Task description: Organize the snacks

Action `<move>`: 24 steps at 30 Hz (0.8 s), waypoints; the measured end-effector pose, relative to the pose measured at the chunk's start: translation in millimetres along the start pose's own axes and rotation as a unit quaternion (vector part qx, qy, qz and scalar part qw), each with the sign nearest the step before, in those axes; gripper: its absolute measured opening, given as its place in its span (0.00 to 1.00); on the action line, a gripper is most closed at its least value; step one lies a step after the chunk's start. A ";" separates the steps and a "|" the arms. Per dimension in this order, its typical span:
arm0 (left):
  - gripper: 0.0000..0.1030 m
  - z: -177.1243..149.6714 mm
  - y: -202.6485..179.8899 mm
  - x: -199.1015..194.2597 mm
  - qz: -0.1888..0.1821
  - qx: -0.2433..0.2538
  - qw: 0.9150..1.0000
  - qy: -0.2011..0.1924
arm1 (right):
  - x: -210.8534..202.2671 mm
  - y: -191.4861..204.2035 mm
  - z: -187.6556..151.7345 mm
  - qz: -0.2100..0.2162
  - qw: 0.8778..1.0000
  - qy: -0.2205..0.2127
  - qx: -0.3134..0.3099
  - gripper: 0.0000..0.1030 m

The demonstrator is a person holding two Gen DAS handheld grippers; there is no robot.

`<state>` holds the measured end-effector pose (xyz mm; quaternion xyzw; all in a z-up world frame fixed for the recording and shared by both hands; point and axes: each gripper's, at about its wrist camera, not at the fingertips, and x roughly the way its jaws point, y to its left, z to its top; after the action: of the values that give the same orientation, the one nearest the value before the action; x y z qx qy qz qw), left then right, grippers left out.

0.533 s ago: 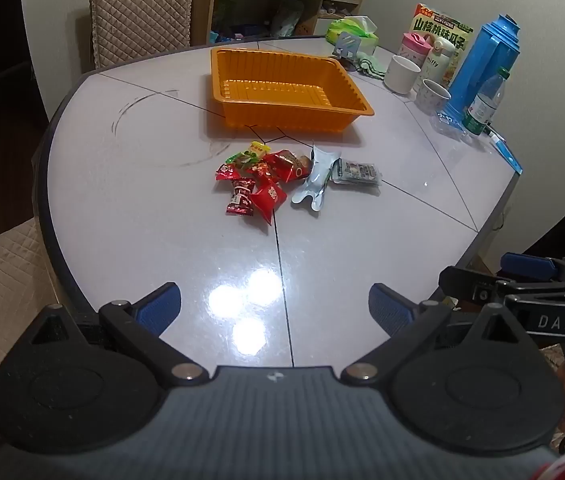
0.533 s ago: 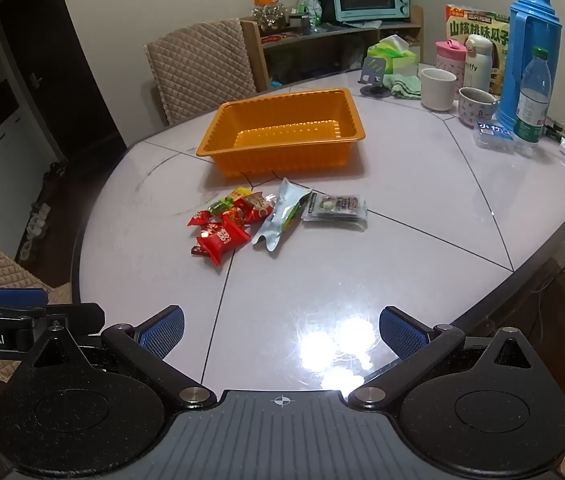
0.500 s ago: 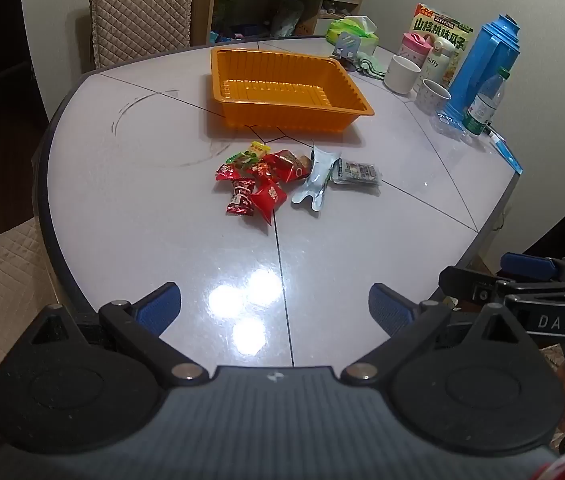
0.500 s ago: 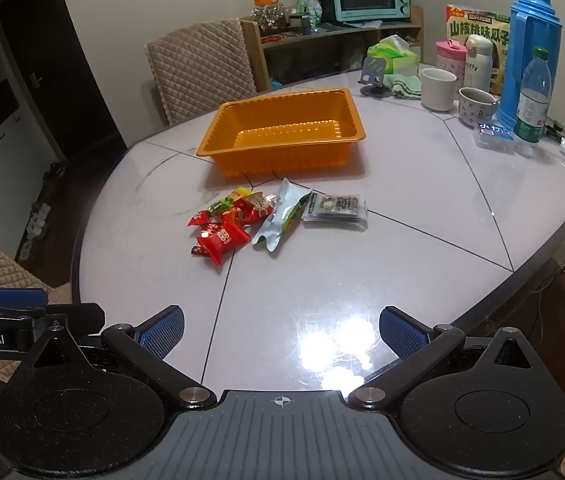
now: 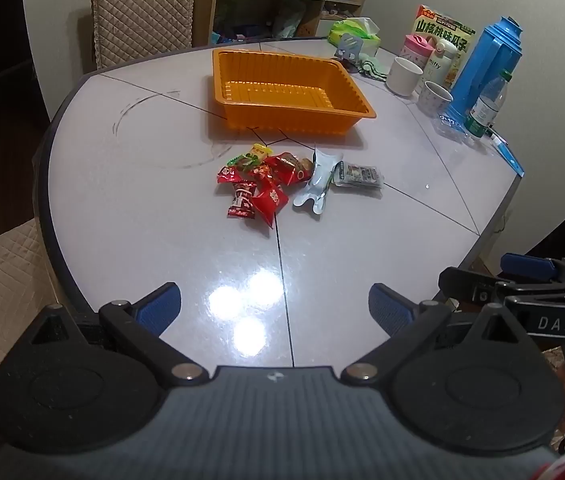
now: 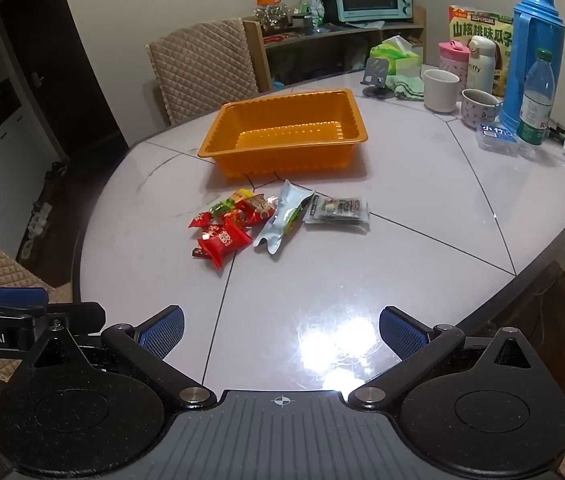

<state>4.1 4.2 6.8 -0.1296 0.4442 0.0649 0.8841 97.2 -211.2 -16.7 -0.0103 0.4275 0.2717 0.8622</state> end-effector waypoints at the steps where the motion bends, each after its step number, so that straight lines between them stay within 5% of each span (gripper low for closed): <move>1: 0.97 0.8 0.0 -0.2 0.000 0.000 1.000 0.000 | 0.2 -0.2 0.1 0.000 1.000 0.000 0.000 1.00; 24: 0.97 13.3 3.8 4.8 0.001 -0.003 1.000 0.000 | 13.2 -22.3 6.6 -0.001 1.000 0.002 0.005 1.00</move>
<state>16.3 11.7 9.9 -0.1318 0.4437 0.0667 0.8839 119.1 -222.5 -27.2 -0.0073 0.4308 0.2688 0.8614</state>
